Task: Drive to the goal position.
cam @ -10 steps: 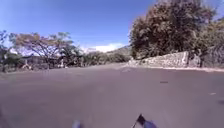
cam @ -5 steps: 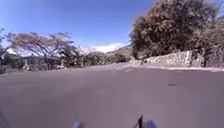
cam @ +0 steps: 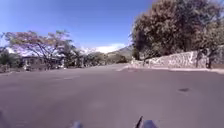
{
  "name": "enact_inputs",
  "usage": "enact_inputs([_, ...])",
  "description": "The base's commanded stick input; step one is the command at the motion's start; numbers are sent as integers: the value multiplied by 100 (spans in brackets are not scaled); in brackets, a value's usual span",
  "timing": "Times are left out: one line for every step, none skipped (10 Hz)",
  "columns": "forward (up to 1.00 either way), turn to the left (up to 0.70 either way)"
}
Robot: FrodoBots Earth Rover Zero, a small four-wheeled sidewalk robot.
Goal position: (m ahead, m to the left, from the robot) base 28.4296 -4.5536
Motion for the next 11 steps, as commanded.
enact_inputs([85, 0])
enact_inputs([85, 0])
enact_inputs([85, 0])
enact_inputs([85, 0])
enact_inputs([85, 0])
enact_inputs([85, 0])
enact_inputs([85, 0])
enact_inputs([85, 0])
enact_inputs([85, 0])
enact_inputs([85, 0])
enact_inputs([85, 0])
